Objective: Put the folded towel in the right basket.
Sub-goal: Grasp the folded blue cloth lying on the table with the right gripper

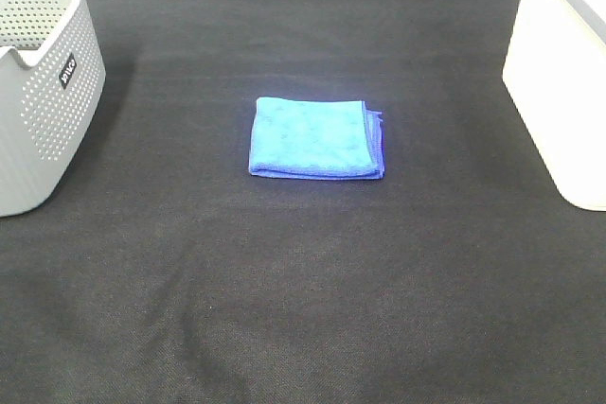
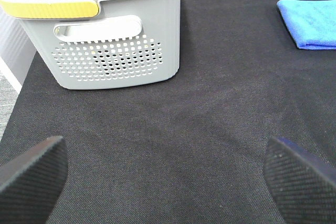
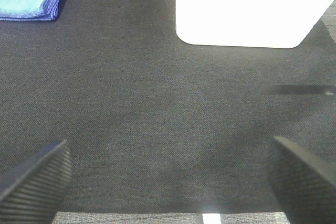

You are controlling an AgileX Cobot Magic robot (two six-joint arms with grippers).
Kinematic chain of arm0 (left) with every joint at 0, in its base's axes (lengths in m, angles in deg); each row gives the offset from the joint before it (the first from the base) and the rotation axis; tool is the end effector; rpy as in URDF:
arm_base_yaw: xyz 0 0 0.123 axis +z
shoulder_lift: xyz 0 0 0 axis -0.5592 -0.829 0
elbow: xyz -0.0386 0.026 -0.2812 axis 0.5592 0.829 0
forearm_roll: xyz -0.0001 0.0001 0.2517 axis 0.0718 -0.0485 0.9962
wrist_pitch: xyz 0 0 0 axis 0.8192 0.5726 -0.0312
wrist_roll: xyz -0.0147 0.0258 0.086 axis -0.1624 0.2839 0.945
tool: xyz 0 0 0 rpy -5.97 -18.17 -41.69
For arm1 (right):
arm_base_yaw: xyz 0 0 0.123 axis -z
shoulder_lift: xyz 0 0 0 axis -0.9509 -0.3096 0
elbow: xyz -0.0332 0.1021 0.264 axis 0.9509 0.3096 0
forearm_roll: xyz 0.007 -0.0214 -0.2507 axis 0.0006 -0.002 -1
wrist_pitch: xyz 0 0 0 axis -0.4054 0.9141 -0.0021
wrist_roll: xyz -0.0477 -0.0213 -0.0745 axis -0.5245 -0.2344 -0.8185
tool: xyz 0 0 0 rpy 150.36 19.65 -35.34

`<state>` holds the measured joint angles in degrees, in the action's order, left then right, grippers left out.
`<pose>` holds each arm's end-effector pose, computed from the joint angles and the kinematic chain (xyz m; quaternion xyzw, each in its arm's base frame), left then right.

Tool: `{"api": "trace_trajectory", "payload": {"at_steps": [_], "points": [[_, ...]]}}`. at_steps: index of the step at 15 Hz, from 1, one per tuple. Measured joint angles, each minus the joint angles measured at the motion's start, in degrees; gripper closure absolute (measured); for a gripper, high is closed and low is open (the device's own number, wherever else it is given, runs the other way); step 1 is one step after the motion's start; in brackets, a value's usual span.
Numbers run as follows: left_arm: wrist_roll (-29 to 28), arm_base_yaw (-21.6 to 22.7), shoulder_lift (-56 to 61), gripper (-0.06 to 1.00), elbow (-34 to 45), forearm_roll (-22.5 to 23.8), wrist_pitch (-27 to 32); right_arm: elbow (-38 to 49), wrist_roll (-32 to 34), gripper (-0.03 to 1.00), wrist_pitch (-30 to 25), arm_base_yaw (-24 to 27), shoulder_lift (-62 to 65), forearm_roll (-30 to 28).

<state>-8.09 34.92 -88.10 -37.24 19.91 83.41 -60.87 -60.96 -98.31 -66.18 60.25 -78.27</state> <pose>-0.0054 -0.0017 0.2798 0.0232 0.8458 0.0124 0.5329 -0.0017 0.0085 0.2617 -0.0111 0.8735 -0.0033 0.4867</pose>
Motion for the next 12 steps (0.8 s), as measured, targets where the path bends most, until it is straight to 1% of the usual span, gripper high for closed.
{"api": "trace_trajectory", "payload": {"at_steps": [12], "points": [[0.0, 0.0, 0.0, 0.01, 0.0, -0.06, 0.0, 0.0, 0.0, 0.0, 0.0, 0.0, 0.0, -0.06]]}}
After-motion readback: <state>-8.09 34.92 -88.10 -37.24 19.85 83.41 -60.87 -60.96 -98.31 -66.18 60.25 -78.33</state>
